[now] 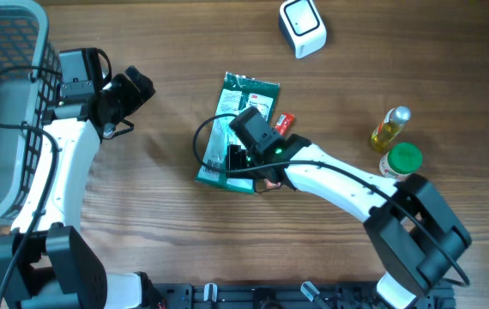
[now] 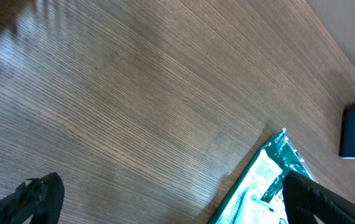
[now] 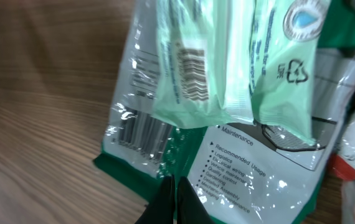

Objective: Scan the item barcode

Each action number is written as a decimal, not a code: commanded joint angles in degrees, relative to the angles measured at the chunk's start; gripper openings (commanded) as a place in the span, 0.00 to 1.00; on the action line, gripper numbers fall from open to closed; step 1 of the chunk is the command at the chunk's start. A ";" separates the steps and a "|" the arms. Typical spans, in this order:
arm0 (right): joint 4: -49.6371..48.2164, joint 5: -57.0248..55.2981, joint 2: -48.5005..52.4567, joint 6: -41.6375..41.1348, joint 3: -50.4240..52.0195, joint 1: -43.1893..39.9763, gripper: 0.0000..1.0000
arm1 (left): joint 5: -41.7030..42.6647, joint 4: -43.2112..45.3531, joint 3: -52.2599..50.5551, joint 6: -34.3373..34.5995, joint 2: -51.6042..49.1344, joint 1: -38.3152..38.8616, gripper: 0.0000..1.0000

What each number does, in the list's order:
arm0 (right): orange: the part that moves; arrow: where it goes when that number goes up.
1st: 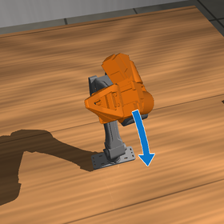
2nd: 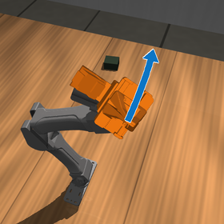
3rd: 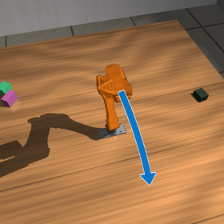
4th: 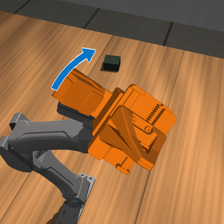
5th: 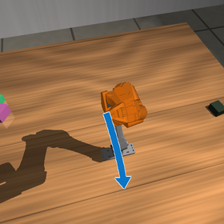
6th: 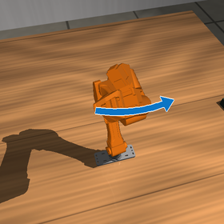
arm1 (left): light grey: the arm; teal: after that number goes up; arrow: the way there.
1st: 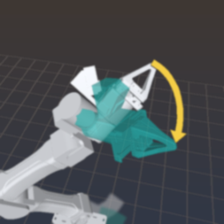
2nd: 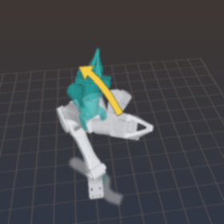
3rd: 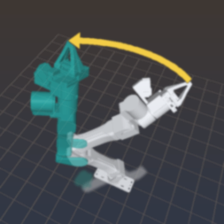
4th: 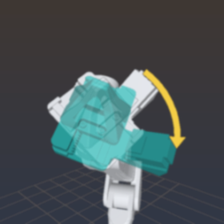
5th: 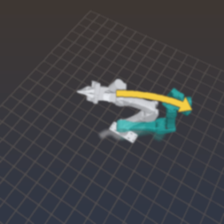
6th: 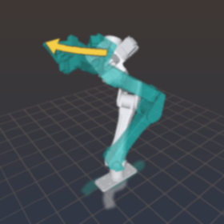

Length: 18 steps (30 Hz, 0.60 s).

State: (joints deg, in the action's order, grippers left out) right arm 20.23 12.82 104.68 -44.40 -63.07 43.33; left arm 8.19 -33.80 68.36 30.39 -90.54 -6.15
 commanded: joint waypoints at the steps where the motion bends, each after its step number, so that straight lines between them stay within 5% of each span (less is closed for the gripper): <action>1: -0.22 -0.90 1.81 -1.03 0.79 0.33 0.04 | -0.33 0.15 0.28 0.48 -0.22 -0.09 1.00; 18: 0.57 -1.03 1.84 -1.01 0.81 0.72 0.04 | -0.33 0.15 0.28 0.50 -0.22 -0.09 1.00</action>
State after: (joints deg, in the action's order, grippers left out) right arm 20.53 12.84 105.45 -44.99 -63.00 43.44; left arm 8.19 -33.80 68.36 30.37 -90.54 -6.15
